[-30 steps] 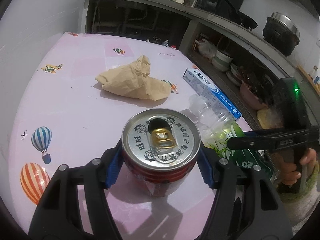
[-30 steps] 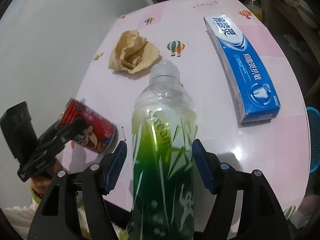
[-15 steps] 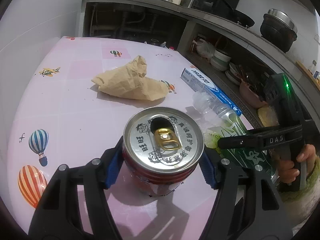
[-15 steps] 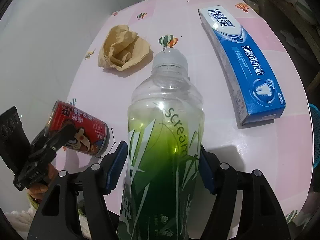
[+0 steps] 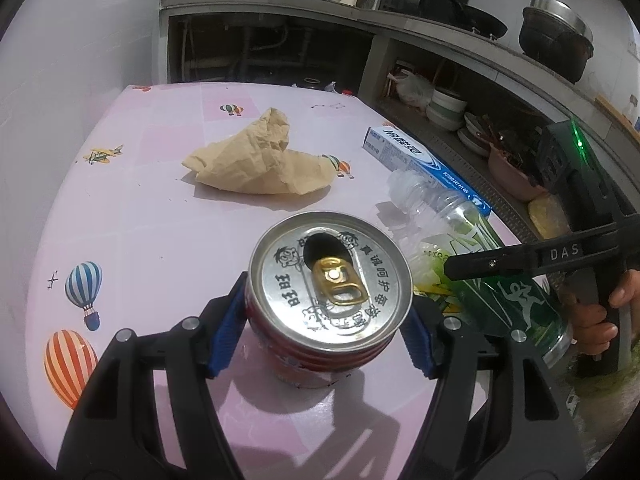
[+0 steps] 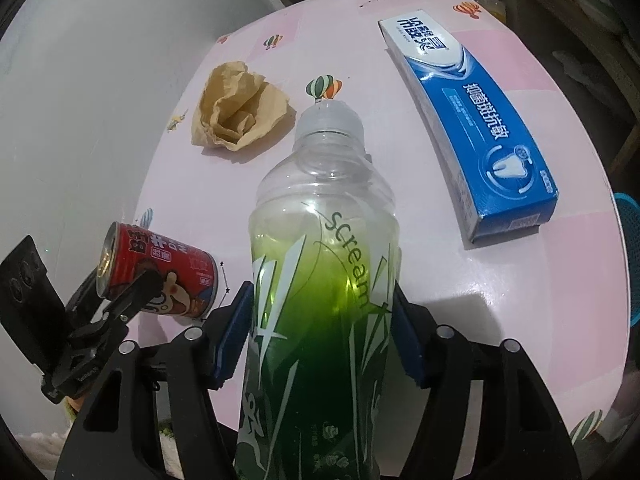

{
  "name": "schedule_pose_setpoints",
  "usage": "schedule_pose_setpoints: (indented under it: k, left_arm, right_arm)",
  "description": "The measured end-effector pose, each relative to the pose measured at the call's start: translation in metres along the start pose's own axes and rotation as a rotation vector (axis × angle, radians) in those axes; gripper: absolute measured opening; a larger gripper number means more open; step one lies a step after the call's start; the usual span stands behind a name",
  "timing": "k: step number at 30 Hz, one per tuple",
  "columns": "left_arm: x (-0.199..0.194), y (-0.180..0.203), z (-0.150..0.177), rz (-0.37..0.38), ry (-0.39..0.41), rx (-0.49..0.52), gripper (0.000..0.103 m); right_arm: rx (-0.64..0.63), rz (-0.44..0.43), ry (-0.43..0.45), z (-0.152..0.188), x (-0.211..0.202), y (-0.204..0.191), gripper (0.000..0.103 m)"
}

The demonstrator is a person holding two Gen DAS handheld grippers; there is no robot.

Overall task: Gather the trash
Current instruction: 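Hold the red can in the left gripper and the bottle in the right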

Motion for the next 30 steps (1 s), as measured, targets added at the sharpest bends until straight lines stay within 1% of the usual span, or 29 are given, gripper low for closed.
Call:
schedule_pose_setpoints:
  k: [12, 20, 30]
  left_arm:
    - [-0.001, 0.003, 0.000, -0.052, -0.018, -0.010, 0.065]
    - [-0.006, 0.002, 0.002, -0.074, -0.031, -0.024, 0.065]
    - [-0.024, 0.010, -0.001, -0.091, -0.001, -0.007, 0.064]
  right_arm:
    - [-0.023, 0.017, 0.016, 0.004, -0.005, -0.004, 0.061]
    - [-0.042, 0.005, 0.031, 0.004, -0.011, -0.011, 0.061]
    - [-0.064, -0.016, 0.061, 0.007, -0.024, -0.020, 0.061]
Point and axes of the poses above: each gripper's, at about its wrist camera, not at the fingertips, and x roughly the way its jaws point, y to its right, z to its underside, the point moved 3 cm from there along x, roughly the way its jaws point, and after that the axes turned 10 degrees about -x, right-handed, at the moved point
